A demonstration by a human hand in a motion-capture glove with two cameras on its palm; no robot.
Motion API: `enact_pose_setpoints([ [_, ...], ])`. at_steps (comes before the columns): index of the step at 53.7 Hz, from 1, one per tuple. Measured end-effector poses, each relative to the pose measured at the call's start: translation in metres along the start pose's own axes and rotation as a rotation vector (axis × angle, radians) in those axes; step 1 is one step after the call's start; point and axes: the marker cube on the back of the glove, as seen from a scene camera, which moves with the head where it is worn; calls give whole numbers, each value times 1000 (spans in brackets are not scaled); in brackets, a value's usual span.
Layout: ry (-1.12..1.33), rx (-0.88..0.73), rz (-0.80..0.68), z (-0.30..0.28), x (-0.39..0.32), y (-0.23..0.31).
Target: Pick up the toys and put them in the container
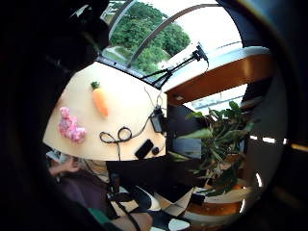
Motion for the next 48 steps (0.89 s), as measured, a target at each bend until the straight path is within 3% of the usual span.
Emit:
enact_pose_setpoints([
  [22, -29, -105, 81, 57, 22, -57],
  [33, -107, -230, 139, 134, 31, -94],
  [48, -222, -399, 234, 284, 19, -114],
])
